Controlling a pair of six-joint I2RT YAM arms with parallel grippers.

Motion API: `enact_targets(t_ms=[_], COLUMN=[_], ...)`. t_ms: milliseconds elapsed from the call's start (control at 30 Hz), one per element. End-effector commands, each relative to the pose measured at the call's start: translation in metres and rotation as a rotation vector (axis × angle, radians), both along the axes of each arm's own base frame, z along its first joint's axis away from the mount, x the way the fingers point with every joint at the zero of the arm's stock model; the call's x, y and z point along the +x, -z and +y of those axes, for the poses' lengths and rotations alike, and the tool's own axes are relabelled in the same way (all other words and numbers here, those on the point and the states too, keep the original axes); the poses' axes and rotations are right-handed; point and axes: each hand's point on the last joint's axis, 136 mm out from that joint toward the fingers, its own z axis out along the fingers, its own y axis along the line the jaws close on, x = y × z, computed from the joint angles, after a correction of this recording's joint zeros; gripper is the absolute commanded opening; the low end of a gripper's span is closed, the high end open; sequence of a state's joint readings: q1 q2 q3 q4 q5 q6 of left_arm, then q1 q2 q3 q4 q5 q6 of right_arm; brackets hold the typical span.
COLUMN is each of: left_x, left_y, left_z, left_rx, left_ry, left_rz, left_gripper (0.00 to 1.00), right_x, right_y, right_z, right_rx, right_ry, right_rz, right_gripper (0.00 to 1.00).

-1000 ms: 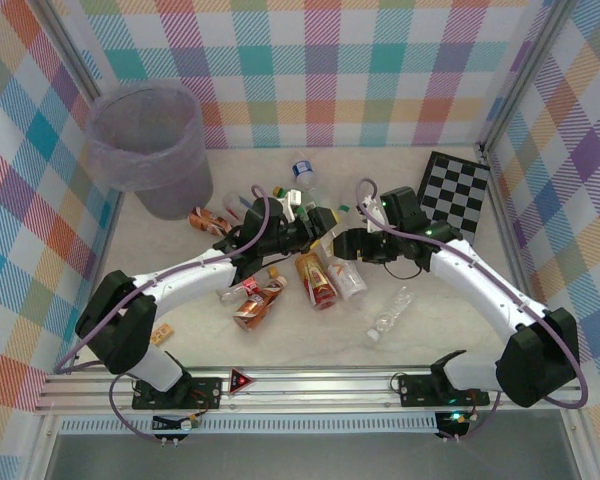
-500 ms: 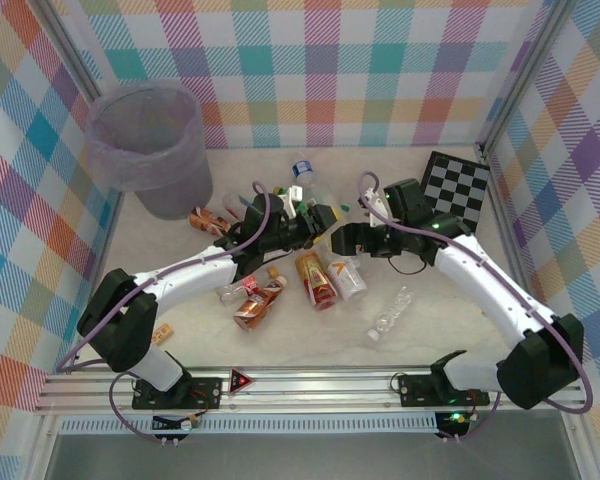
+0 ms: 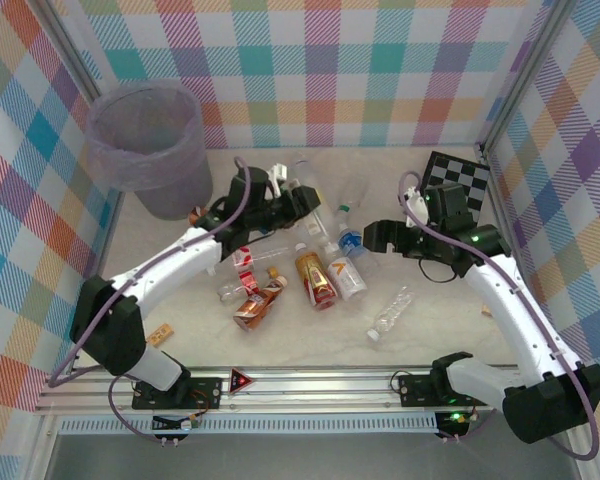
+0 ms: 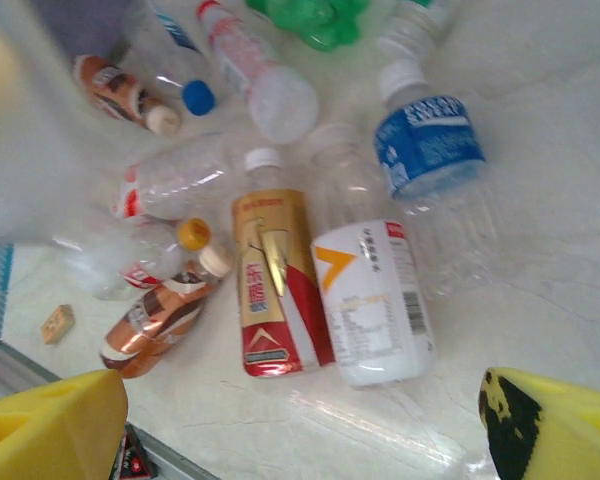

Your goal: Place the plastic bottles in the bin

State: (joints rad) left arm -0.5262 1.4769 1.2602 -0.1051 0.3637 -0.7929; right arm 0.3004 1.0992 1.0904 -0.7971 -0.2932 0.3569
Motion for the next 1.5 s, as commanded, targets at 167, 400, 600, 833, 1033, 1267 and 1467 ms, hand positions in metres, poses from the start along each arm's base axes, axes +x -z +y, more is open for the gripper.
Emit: enact_targets(t_ms=[167, 400, 600, 833, 1033, 1267, 1467], left_x=[0.016, 0.053, 0.089, 0.127, 0.160, 0.176, 0.179], left_y=[-0.108, -0.148, -0.164, -0.170, -0.130, -0.071, -0.029], left_z=[0.117, 0.213, 0.297, 0.374, 0.400, 0.402, 0.375], left_rx=[0.164, 0.169, 0.160, 0.077, 0.249, 0.461, 0.686], left_ry=[-0.153, -0.368, -0.617, -0.842, -0.881, -0.799, -0.632], left_rz=[-0.228, -0.297, -0.363, -0.400, -0.287, -0.159, -0.097], left_gripper=[0.38, 0.20, 0.01, 0.00, 0.00, 0.00, 0.00], right_x=[-0.015, -0.025, -0.036, -0.051, -0.059, -0.063, -0.063], right_y=[0.034, 0.042, 0.048, 0.057, 0.060, 0.062, 0.066], right_z=[-0.010, -0.009, -0.010, -0.012, -0.014, -0.017, -0.018], right_rx=[-0.007, 0.012, 0.023, 0.029, 0.032, 0.030, 0.030], right_ry=[0.072, 0.070, 0.082, 0.090, 0.109, 0.123, 0.145], right_rz=[0.096, 0.134, 0.175, 0.231, 0.261, 0.259, 0.276], right_gripper=[0.92, 0.91, 0.89, 0.89, 0.89, 0.89, 0.88])
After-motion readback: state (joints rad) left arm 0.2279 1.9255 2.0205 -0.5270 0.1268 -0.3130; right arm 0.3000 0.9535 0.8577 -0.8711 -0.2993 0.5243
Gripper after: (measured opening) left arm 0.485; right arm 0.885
